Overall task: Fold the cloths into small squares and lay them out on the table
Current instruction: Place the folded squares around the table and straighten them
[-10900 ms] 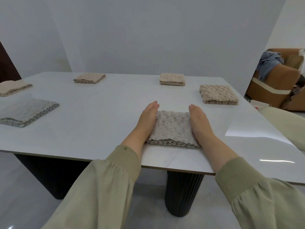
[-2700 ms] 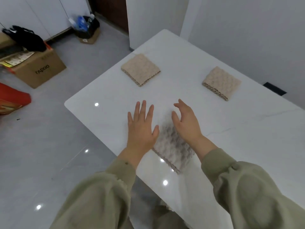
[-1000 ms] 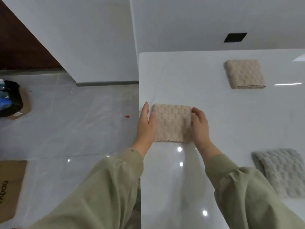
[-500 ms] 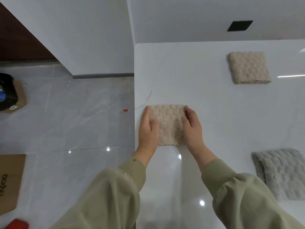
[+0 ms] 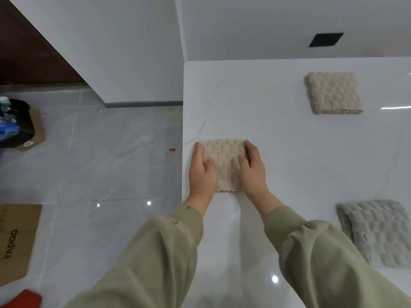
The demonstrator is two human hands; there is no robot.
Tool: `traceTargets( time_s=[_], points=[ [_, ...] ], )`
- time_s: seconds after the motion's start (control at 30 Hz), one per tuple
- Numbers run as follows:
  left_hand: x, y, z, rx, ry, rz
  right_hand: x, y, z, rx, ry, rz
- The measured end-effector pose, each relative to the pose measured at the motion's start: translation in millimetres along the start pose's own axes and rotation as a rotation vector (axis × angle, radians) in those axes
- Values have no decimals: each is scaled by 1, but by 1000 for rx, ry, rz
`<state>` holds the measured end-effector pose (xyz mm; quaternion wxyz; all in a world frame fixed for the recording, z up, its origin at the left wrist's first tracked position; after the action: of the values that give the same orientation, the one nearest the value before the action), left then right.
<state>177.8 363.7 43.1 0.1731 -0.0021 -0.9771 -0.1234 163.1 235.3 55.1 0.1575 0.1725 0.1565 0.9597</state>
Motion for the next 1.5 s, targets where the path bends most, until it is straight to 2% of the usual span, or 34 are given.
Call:
traceTargets(
  time_s=[0.4,0.67,0.77,0.93,1.07,1.23,1.5],
  points=[
    [0,13,-1,-227,-92,150,6,-5,6,107,20,0],
    [-17,66,-2,-772,-433,274,30,-41,25,541,113,-168],
    [-31,97,-5,-1111,-518,362,37,-68,36,730,73,-217],
    [-47,161,-15,-1367,-748,474,57,-118,56,805,-58,-302],
    [-58,190,-26,-1410,-841,499,75,-141,64,794,-111,-359],
    [-67,179,-37,-1410,-1000,583,82,-144,67,804,-174,-447],
    [-100,133,-39,-1380,-1023,831,70,-128,45,717,-252,-619]
  ],
)
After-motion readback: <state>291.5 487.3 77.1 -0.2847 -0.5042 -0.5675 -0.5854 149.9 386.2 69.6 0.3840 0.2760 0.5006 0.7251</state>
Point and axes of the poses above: each hand's wrist, its own x-axis away from the middle knuckle, its own y-axis out of the back of the hand, z = x × y, the point moved 2 cm from there along -x, towards the middle knuckle, and after that the axes turned 1 degree about z, right-handed, at the moved point
